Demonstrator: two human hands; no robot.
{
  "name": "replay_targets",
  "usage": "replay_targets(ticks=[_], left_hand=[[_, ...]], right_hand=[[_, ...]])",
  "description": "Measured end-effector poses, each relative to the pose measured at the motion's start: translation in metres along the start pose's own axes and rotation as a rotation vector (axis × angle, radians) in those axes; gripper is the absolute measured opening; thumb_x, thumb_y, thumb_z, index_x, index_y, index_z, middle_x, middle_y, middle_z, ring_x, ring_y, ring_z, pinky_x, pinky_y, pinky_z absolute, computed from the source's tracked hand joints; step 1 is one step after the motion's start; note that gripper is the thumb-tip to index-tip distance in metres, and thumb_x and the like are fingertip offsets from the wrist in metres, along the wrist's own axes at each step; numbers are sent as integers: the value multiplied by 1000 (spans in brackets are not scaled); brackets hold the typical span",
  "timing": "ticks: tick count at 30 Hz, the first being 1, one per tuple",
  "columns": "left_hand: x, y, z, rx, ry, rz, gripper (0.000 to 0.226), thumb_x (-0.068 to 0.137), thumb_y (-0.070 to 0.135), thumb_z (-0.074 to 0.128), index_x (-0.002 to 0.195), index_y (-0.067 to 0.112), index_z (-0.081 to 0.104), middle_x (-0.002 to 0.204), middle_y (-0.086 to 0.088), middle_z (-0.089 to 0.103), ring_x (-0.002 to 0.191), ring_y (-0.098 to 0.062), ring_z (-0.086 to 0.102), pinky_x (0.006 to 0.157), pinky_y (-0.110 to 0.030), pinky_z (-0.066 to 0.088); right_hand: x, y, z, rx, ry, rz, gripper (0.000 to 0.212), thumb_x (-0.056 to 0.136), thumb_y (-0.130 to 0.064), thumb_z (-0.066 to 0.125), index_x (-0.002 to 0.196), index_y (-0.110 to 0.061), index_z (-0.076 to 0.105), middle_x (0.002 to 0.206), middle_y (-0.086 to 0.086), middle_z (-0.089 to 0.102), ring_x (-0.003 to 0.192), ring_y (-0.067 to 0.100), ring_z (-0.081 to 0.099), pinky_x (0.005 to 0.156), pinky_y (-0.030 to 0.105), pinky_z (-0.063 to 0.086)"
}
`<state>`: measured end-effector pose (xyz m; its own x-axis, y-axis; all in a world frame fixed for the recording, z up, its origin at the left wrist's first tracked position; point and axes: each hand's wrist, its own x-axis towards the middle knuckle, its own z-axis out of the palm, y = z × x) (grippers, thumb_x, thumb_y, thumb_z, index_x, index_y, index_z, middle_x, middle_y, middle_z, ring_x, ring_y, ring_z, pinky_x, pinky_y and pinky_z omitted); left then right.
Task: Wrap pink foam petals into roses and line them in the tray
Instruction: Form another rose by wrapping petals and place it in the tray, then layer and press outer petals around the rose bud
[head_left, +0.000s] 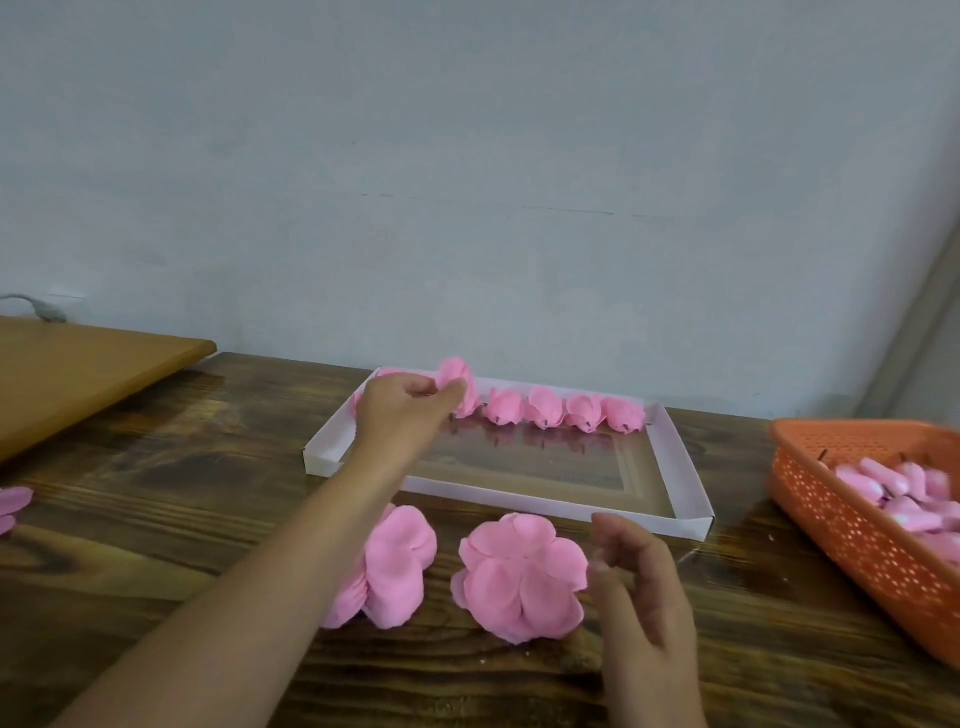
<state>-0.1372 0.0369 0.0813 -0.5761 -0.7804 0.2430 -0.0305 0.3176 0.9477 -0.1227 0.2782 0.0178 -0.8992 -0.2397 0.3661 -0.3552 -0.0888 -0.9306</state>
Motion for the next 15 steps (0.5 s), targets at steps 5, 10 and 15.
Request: replay_targets(ticks=[5, 10, 15], left_hand=[[53, -27, 9, 380, -6, -53, 31, 81, 28, 71, 66, 1, 68, 59, -8, 56, 63, -27, 57, 63, -30, 42], [80, -50, 20, 696, -102, -174, 33, 90, 31, 64, 104, 2, 70, 96, -15, 69, 88, -30, 65, 75, -33, 50], [90, -55, 31, 949, -124, -22, 30, 82, 49, 51, 88, 21, 58, 95, -5, 59, 84, -23, 61, 74, -30, 50]], right_hand=[[0, 2, 0, -107, -10, -51, 62, 85, 6, 61, 96, -55, 61, 87, -11, 61, 82, 11, 62, 70, 33, 58], [0, 1, 1, -98, -20, -85, 50, 66, -12, 57, 94, -53, 61, 85, -10, 61, 71, 13, 61, 55, 17, 49], [2, 4, 4, -110, 11, -169, 51, 59, -7, 54, 88, -49, 62, 82, -8, 61, 63, 10, 58, 50, 15, 46]])
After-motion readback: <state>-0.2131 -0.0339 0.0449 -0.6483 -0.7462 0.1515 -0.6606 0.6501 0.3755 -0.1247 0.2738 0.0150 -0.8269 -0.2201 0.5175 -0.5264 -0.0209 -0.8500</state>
